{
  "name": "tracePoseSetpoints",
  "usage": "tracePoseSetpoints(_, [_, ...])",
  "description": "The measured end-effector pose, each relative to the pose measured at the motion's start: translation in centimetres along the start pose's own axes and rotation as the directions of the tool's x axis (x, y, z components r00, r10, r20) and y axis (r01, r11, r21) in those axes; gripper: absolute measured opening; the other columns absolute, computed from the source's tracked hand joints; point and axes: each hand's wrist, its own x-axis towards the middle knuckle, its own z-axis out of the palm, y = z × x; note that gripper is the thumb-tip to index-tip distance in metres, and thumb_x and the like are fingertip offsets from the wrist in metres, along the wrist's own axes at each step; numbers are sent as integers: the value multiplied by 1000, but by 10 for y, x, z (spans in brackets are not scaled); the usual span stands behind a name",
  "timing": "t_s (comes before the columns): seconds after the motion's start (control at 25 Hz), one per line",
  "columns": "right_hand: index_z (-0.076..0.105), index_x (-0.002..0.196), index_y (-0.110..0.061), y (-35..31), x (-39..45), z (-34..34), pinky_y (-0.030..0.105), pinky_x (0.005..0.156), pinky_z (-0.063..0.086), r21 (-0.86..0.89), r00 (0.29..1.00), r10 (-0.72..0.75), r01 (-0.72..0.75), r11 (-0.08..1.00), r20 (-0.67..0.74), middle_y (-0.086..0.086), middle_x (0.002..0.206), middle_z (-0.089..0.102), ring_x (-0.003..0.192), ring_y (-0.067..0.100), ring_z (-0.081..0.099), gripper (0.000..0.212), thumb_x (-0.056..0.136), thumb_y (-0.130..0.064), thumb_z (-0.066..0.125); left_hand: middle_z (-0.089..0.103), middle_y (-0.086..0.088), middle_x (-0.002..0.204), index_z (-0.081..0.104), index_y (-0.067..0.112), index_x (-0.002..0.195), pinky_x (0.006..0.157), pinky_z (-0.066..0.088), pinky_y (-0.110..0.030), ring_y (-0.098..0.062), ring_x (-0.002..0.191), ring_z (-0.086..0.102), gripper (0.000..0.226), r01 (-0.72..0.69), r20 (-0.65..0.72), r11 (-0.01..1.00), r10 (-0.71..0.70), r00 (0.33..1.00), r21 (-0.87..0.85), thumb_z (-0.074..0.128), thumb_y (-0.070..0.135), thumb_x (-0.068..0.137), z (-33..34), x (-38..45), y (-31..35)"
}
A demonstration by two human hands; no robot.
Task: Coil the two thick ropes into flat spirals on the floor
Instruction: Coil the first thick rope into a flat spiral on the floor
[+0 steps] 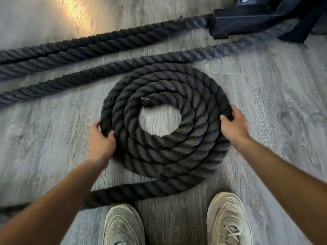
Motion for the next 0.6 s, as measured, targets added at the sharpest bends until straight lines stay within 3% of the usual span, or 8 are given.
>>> tracePoseSetpoints(0.12, [56, 140, -23, -32, 34, 0, 28, 90, 45, -15, 999, -30, 29, 999, -29, 6, 134, 64, 119, 30, 61, 46, 96, -34, 62, 62, -13, 129, 33, 31, 131, 103, 52, -51, -25, 115, 64, 52, 103, 10, 987, -102, 995, -124, 66, 29, 91, 6, -53, -27])
tracePoseSetpoints(0.28, [39, 152, -33, -17, 12, 8, 48, 106, 45, -93, 995, -73, 66, 993, -71, 11, 148, 48, 134, 36, 47, 55, 99, -39, 52, 63, -12, 117, 31, 24, 143, 94, 52, -45, -26, 109, 63, 66, 219, -8, 938, -229, 973, -267, 68, 24, 89, 4, -45, -10])
tracePoseSetpoints(0.4, [19, 156, -45, 31, -50, 9, 61, 107, 42, -56, 999, -12, 9, 998, -53, 10, 164, 23, 146, 42, 30, 62, 100, -46, 47, 61, -10, 128, 40, 22, 148, 85, 50, -35, -22, 109, 61, 60, 137, -6, 972, -140, 990, -190, 65, 25, 93, -4, 6, 22])
tracePoseSetpoints(0.52, [12, 161, -34, 55, -101, 11, 53, 107, 40, -20, 999, 42, -42, 999, -4, 11, 166, 21, 148, 39, 30, 70, 102, -48, 47, 59, -5, 136, 43, 20, 151, 94, 48, -31, -19, 113, 60, 55, 44, 107, 997, -38, 994, -56, 62, 21, 99, -2, 48, 51])
tracePoseSetpoints(0.6, [9, 162, -33, 55, -108, 11, 49, 109, 38, -35, 999, 52, -51, 998, 10, 11, 167, 21, 149, 36, 28, 71, 103, -45, 46, 62, -3, 137, 47, 23, 149, 101, 50, -36, -22, 116, 63, 53, -4, 131, 999, -1, 991, 36, 63, 21, 99, 0, 59, 54])
